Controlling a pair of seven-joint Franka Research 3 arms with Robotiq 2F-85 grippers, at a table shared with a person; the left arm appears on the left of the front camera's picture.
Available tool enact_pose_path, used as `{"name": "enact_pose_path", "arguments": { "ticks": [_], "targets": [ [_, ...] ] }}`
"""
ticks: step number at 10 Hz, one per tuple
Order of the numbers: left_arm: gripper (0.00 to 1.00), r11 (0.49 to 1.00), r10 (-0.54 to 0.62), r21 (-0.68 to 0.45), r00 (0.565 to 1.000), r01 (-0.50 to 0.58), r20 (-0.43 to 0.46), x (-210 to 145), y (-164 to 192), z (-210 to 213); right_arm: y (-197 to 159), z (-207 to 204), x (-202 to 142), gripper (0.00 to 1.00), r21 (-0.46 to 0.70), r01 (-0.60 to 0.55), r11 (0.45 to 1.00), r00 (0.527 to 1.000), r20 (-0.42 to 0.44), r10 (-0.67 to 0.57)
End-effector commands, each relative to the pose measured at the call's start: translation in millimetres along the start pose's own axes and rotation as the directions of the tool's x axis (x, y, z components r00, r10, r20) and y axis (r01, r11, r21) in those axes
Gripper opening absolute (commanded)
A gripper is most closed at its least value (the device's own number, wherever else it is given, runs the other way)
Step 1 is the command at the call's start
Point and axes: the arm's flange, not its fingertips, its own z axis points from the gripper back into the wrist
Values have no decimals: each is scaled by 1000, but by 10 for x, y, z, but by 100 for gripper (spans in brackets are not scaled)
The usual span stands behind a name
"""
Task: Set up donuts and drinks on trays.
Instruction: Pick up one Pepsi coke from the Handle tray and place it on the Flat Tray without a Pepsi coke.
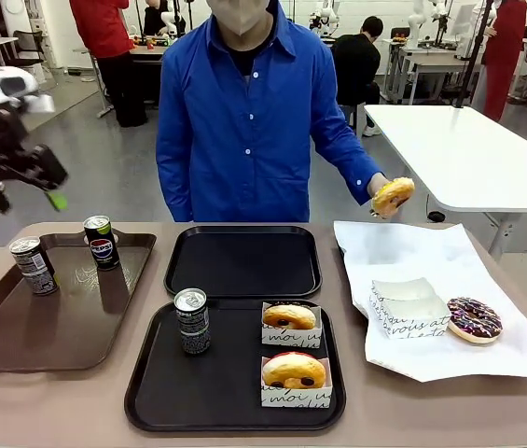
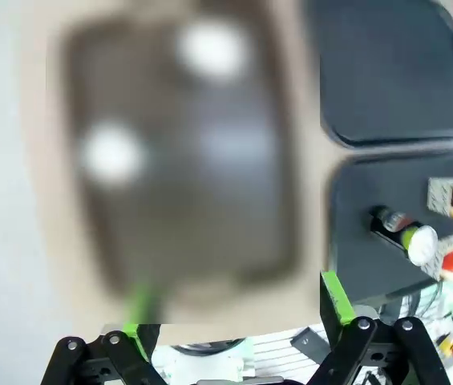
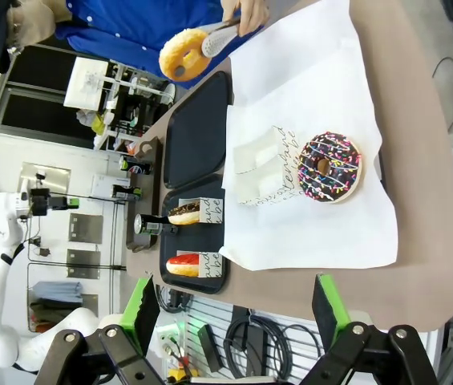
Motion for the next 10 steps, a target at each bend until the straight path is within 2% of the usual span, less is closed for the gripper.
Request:
{"name": "enact_pose_path", "arguments": {
  "ticks": [1,3,4,5,10],
  "targets": [
    [100,993,119,34,989,-116,-86,166,171,98,-4,-17,9,100,28,-13,1000,1000,15,13],
    [100,988,139,86,986,-131,-90,176,388,114,-4,-17,9,100,28,-13,1000,1000,15,13],
    [100,997,72,43,994,-68,-84,170,336,123,-4,-17,9,100,28,-13,1000,1000,15,13],
    [100,991,125,55,989,-121,-77,152,462,93,-4,-17,9,100,28,-13,1000,1000,15,13],
    [100,992,118,55,989,-114,-84,160,450,86,-4,-17,9,100,28,-13,1000,1000,15,13]
  ]
}}
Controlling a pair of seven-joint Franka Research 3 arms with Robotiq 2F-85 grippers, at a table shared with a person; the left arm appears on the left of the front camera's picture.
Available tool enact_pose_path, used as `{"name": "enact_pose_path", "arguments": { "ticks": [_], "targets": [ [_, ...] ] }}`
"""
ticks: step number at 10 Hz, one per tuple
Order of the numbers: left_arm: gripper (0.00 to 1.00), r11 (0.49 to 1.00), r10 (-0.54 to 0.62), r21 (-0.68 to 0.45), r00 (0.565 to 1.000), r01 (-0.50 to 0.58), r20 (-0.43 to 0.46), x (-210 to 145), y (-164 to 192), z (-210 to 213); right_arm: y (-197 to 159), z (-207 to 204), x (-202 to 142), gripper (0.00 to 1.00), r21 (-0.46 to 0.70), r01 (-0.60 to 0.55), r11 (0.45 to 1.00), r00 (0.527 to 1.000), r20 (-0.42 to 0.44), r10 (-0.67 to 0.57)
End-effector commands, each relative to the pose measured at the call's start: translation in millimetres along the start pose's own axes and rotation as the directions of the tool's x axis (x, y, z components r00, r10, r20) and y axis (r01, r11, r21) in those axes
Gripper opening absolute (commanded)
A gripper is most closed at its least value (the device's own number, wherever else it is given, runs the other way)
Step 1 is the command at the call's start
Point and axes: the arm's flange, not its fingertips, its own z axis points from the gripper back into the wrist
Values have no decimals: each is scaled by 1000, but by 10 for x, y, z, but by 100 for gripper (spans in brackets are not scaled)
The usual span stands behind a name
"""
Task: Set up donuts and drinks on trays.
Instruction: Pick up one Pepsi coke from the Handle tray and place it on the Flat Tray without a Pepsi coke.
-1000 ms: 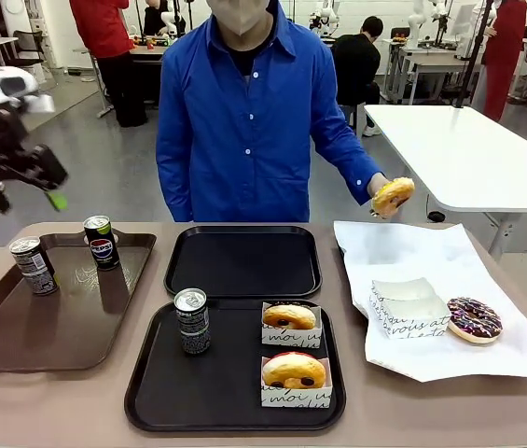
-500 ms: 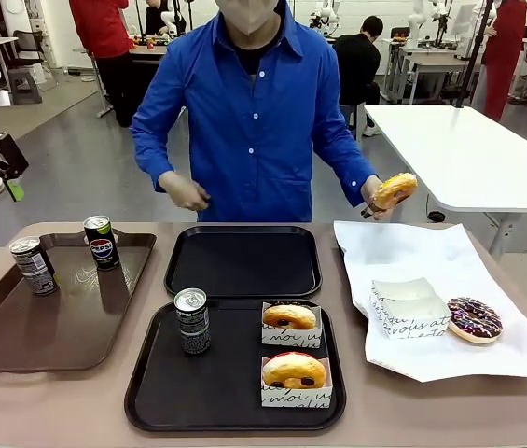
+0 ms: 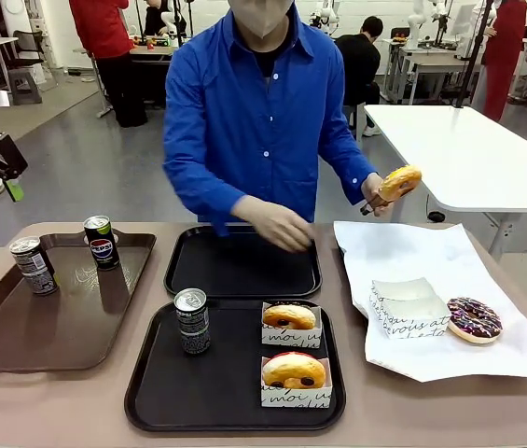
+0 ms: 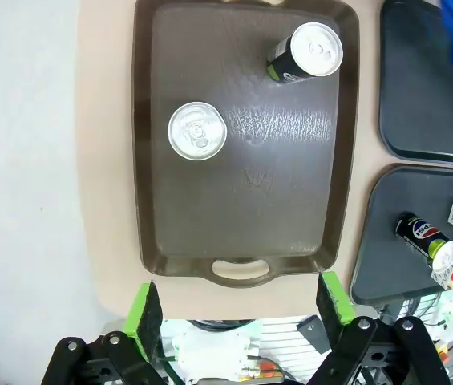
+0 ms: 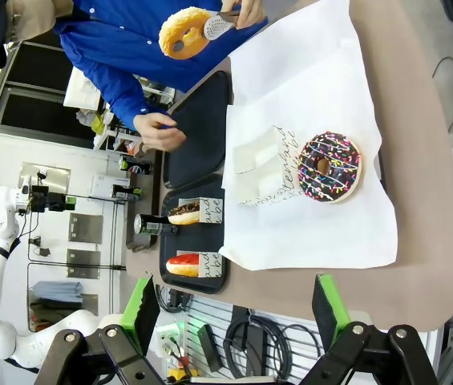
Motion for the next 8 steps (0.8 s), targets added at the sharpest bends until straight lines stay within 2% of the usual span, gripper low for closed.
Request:
{"name": "enact_pose_path", "arguments": {
  "ticks": [1,5,8],
  "targets": [
    [100,1000,1,1,999,-1,45,149,24,-119,-3,-17,9,100,28,-13,1000,1000,15,13],
    [100,995,-92,42,988,88,127,447,138,-569,-3,-17,9,100,28,-13,1000,1000,15,13],
    [100,983,-181,54,979,177,97,595,205,-817,-3,-17,9,100,28,-13,1000,1000,15,13]
  ]
}}
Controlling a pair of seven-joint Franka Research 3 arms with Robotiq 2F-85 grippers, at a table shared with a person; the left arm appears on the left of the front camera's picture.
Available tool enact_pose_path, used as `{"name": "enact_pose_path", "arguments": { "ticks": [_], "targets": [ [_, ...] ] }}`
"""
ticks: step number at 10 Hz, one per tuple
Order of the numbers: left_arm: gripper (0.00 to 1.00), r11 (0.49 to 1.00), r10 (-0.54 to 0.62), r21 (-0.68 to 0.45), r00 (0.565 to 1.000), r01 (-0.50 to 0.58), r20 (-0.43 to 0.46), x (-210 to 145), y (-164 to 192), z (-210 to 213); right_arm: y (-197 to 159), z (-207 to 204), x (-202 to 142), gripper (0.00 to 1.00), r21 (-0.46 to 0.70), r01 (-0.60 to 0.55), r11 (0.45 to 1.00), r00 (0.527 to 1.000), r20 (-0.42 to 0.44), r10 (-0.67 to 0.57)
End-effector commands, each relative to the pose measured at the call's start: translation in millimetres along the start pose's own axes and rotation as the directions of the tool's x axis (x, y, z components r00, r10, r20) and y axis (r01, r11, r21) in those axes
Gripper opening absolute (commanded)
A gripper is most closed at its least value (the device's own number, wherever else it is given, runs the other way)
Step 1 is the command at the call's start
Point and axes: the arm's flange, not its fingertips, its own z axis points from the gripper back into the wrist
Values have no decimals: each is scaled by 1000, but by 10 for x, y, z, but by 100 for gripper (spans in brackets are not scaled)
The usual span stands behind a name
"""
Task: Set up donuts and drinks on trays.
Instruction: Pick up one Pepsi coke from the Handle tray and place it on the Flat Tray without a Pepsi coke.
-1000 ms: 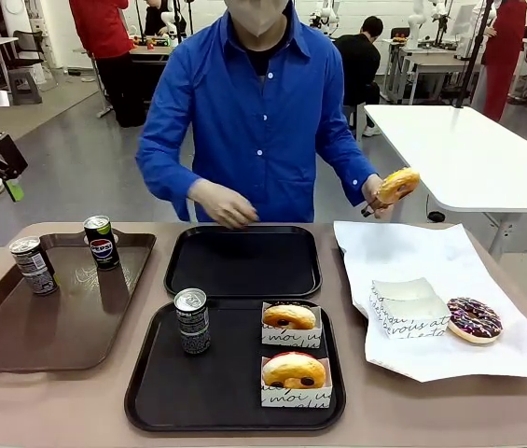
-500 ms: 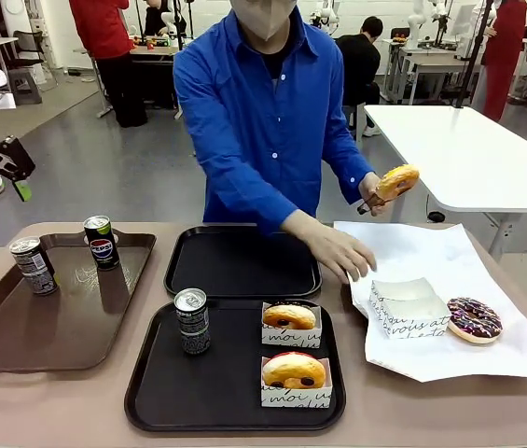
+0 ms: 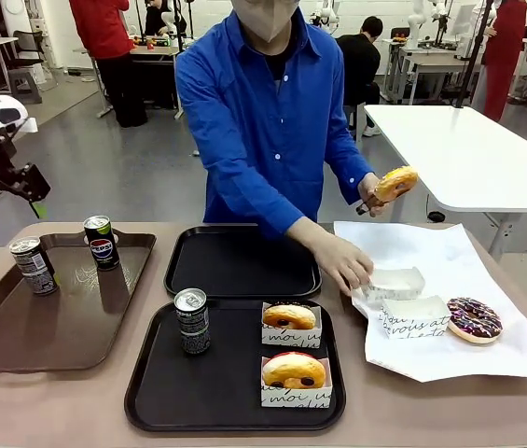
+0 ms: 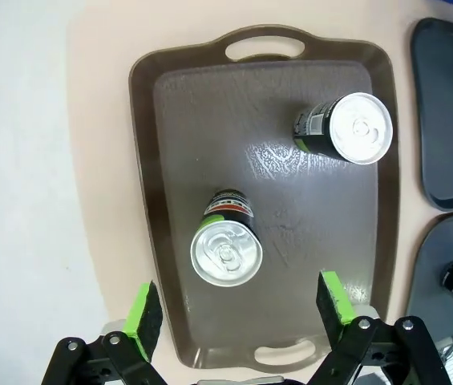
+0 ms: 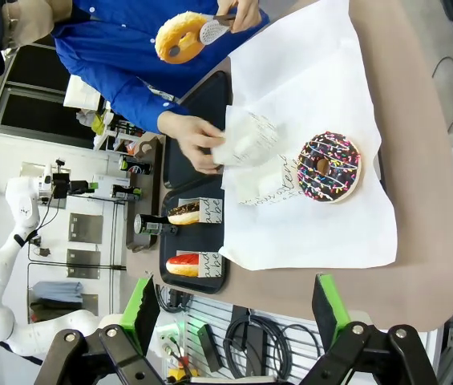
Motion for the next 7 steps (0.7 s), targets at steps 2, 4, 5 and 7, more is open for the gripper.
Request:
{"name": "enact_pose_path", "arguments": {
  "ticks": [2,4,5,7],
  "targets": [
    [100,999,-44,-19,998,43,-49,28,83,-259,-1,-17,9,100,28,-14,1000,1000,15,13],
    [100,998,-56,-18,995,55,-79,97,92,-384,-1,-17,9,100,28,-14,1000,1000,15,13],
    [100,999,-51,-22,995,49,-91,121,97,-478,-1,-17,9,100,28,-14,1000,1000,15,13],
    [100,999,-29,-35,994,26,-101,121,109,-641,-1,-17,9,100,28,-14,1000,1000,15,13]
  ]
}}
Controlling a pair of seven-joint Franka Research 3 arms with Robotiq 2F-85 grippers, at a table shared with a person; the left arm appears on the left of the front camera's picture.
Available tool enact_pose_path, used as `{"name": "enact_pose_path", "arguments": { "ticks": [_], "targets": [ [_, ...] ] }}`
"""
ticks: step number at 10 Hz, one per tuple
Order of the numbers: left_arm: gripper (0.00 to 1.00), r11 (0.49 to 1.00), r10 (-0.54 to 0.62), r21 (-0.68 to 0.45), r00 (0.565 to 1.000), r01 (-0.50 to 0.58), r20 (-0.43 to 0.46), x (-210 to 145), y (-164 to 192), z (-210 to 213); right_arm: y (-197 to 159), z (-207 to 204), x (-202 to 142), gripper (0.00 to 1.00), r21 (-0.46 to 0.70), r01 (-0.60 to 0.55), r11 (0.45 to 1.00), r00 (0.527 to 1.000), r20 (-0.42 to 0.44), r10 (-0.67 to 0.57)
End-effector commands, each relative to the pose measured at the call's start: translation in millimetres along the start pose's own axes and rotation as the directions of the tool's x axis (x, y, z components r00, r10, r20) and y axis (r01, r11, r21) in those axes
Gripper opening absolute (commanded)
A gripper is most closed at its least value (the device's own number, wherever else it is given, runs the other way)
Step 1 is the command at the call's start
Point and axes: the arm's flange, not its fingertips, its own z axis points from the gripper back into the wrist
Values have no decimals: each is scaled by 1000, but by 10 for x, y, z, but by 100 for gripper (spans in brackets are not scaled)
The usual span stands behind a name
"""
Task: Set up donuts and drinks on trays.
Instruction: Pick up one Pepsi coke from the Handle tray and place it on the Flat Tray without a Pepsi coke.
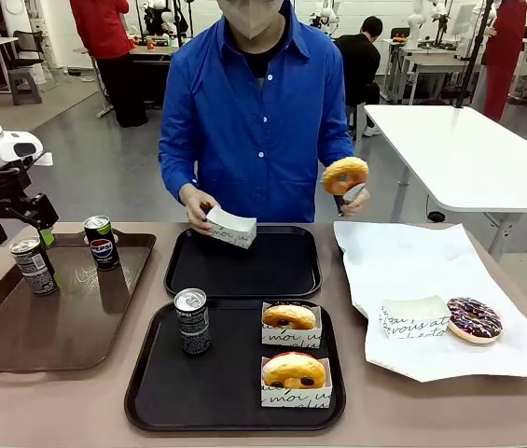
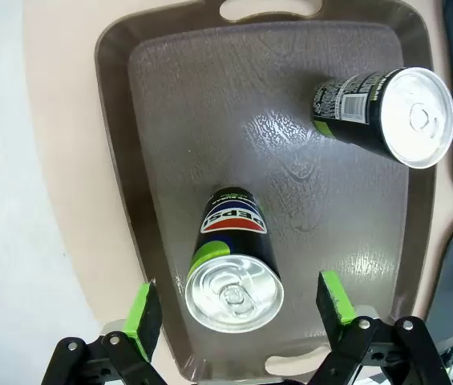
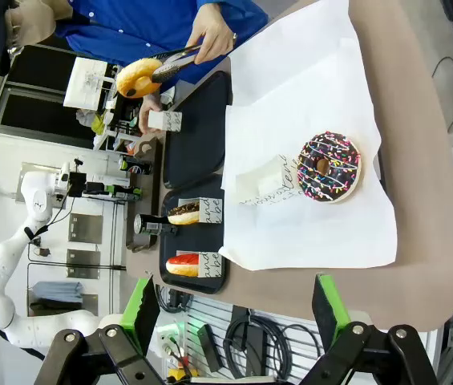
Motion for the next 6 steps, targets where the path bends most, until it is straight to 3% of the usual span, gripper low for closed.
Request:
{"name": "enact_pose_path", "arguments": {
  "ticks": [1,6],
  "targets": [
    [100,1000,5,-13,1000,-5,4,72,50,-75,0,-17,9,100,29,-14,999,1000,15,13],
    [100,1000,26,3,998,-26,-49,90,31,-305,0,-17,9,100,29,-14,999,1000,15,13]
  ]
}}
